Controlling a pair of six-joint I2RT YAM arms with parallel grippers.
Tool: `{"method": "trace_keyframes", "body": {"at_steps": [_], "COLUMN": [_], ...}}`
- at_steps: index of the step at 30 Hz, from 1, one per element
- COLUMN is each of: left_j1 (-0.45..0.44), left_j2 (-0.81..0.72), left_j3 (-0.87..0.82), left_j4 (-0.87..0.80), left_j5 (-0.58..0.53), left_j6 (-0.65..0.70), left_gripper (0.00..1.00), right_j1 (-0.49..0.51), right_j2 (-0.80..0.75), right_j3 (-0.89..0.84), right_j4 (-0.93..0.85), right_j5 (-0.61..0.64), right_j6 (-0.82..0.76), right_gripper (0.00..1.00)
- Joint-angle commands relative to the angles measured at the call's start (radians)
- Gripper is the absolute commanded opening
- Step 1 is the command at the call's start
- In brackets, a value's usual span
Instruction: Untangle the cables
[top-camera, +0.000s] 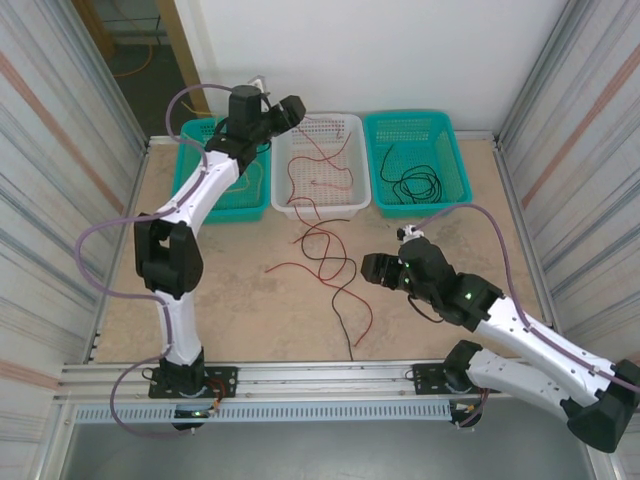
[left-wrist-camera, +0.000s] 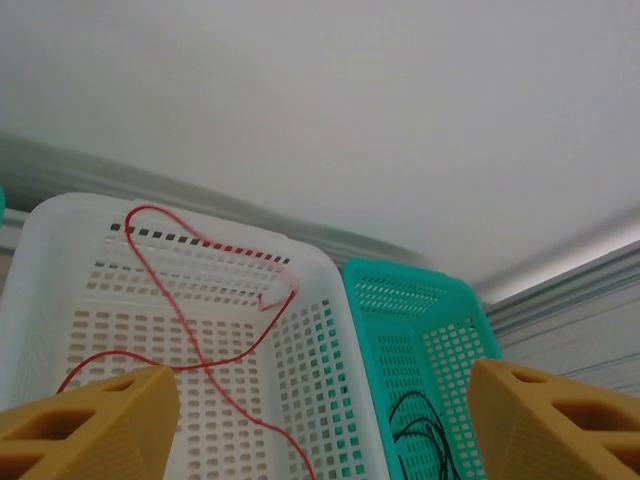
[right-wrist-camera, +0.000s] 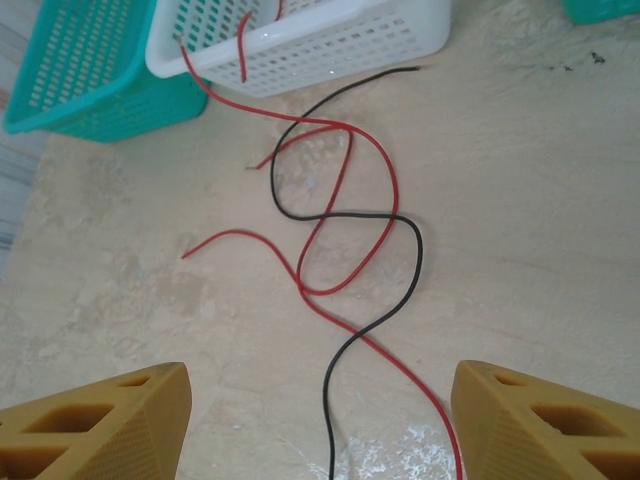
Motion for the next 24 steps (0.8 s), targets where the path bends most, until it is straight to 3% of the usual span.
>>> {"method": "trace_keyframes", "body": {"at_steps": [1, 9, 15, 18, 24], "left_j1": [0.000, -0.053, -0.060, -0.065, -0.078], "left_j2": [-0.130, -0.497, -0.808, -0.935, -1.136], "left_j3": [-0.036, -0.328, -0.636, -0.749, -0.893], "left_j4": [-0.004, -0.044, -0.131, -0.197, -0.279], "left_j5": [-0.016, -0.079, 0.094, 0.161, 0.124], "left_j6": [0.079, 0.221, 0.208, 0.183, 0.107], "left_gripper": [0.75, 0.71, 0.62, 0.56, 0.49], "right_j1": [-0.024, -0.035, -0.060, -0.084, -0.105], "right_j2": [0.050, 0.278, 0.441, 0.557, 0.743], "right_j3": [0.001, 0.059, 0.140, 0.188, 0.255], "right_j4": [-0.013, -0.015, 0.007, 0.013, 0.024], "right_j5": [-0.027, -0.046, -0.078, -0.118, -0.138], "right_j6": [0.000, 0.014, -0.045, -0.087, -0.123], "right_gripper": [0.69, 0.67, 0.65, 0.59, 0.53]}}
